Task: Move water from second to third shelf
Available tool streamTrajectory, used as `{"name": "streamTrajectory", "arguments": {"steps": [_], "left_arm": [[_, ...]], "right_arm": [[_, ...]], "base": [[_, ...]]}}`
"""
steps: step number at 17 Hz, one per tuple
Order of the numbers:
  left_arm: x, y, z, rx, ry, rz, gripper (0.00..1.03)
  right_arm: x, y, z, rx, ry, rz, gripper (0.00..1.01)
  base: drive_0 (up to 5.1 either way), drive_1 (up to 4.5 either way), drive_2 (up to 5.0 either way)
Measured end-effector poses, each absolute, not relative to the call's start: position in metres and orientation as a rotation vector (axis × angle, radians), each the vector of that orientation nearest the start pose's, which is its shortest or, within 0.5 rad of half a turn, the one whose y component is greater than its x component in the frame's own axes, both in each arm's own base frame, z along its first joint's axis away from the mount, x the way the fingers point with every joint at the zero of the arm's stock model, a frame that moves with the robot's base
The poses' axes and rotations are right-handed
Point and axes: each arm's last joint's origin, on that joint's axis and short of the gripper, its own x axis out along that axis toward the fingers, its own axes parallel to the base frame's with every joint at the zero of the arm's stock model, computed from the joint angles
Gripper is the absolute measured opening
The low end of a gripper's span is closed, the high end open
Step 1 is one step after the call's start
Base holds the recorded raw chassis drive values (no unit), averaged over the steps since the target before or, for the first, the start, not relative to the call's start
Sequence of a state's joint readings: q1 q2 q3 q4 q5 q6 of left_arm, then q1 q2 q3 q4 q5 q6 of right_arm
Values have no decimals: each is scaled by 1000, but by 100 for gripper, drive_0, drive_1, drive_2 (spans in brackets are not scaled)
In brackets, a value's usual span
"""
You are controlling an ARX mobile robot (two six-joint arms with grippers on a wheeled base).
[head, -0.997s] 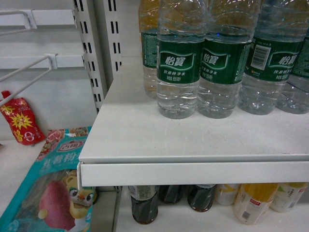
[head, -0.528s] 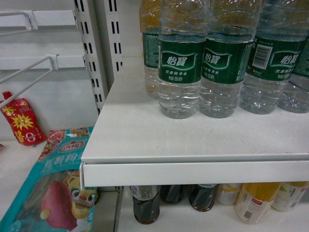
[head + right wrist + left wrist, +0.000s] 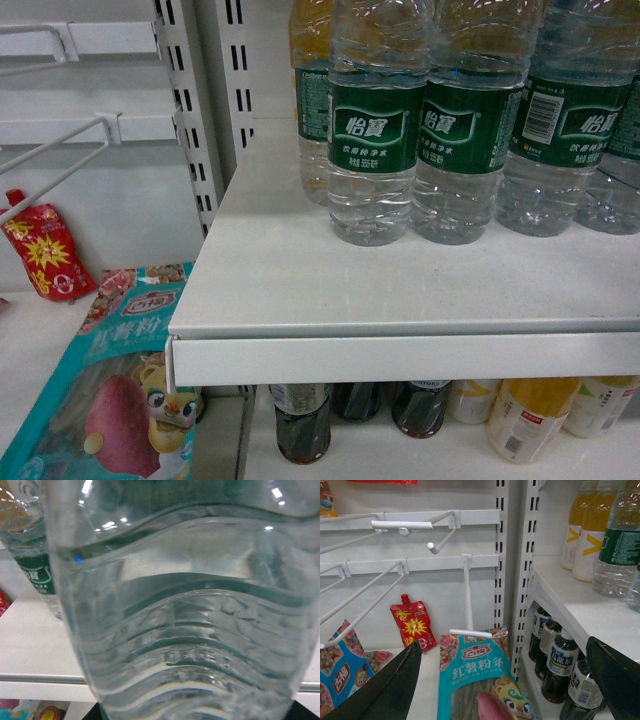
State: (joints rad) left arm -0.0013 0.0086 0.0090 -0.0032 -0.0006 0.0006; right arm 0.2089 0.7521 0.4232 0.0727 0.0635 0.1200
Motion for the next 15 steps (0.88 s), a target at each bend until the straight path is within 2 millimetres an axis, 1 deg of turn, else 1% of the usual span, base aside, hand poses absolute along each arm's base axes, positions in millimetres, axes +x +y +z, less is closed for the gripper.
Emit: {"name": "streamTrajectory", "arguments": {"steps": [2, 4, 8, 10, 13, 15], "left_arm": [[98, 0, 166, 1, 3, 0, 98], [98, 0, 166, 1, 3, 0, 98], [98, 0, 166, 1, 3, 0, 98], [98, 0, 166, 1, 3, 0, 98], [98, 0, 166, 1, 3, 0, 98], [98, 0, 166, 1, 3, 0, 98]], "right_arm": [[179, 39, 229, 83, 306, 123, 40], [185, 41, 231, 86, 309, 119, 40], [200, 47, 241, 94, 278, 125, 40], [206, 50, 240, 92, 286, 128, 40], [215, 53, 234, 91, 322, 130, 40], [224, 57, 237, 92, 313, 134, 40]], "base": [[0, 0, 0], [0, 0, 0], [0, 0, 0], [0, 0, 0], [0, 0, 0], [0, 0, 0]]}}
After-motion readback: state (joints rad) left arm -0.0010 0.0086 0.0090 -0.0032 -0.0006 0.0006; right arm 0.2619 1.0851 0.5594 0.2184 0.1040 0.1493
